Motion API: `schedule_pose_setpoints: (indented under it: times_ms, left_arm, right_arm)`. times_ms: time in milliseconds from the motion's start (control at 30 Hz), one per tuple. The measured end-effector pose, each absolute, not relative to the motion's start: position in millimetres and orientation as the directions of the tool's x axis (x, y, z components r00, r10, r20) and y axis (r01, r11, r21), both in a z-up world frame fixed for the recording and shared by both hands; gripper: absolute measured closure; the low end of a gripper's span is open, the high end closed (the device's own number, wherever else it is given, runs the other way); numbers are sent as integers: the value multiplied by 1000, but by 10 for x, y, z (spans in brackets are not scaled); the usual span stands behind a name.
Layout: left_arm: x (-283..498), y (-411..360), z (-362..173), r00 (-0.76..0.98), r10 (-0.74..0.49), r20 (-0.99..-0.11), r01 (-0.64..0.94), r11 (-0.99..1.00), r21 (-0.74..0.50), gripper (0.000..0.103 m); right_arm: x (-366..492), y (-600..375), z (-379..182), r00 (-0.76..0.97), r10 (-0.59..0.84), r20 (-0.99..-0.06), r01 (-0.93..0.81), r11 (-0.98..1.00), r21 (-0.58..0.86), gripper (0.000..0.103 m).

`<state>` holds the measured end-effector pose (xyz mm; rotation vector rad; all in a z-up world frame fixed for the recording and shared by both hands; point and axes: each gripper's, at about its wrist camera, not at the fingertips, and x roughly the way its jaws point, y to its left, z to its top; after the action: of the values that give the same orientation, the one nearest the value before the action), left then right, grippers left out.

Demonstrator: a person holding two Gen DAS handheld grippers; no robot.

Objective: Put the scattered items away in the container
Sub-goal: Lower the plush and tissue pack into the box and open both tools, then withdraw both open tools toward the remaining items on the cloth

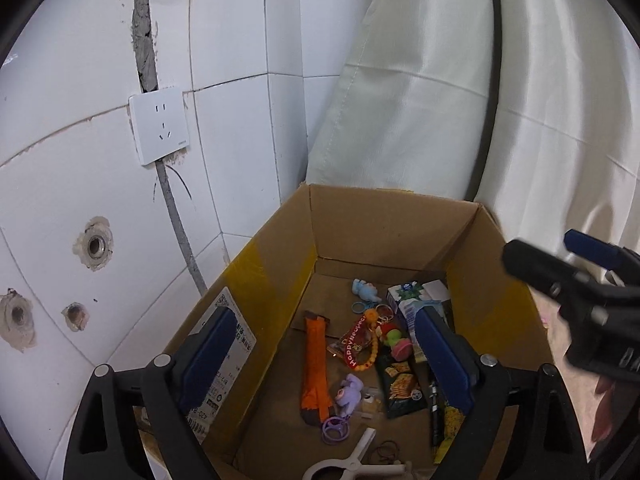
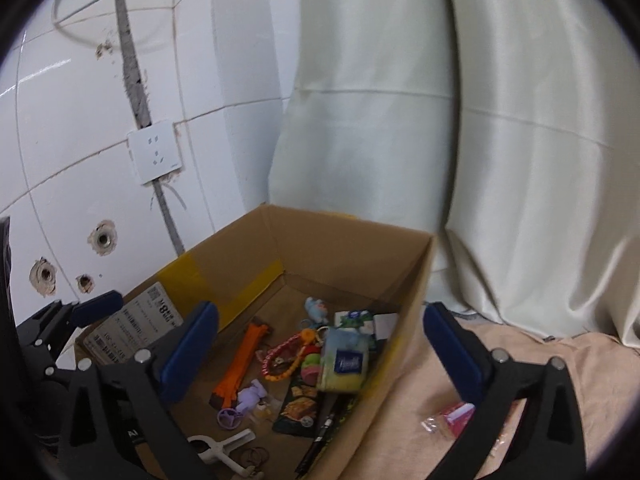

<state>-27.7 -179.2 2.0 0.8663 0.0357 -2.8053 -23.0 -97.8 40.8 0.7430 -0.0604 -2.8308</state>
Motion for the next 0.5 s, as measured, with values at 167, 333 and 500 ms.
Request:
schedule_pose_setpoints:
  times_ms: [167, 333, 500]
  left_arm:
    - [-233, -1607, 153, -827, -190, -530, 189, -980, 55, 10]
    - [-218, -1317, 286, -856, -132, -501, 130, -991, 38, 9]
    - [-265, -944, 366, -873, -89, -480, 77, -996, 45, 9]
  right_arm:
    - [-133, -720, 530, -879, -191, -437, 151, -981, 126, 0]
    - [-42, -441, 629, -900, -149, -411, 104, -986, 128, 0]
    - [15, -128, 655, -907, -107, -407, 57, -989, 134, 0]
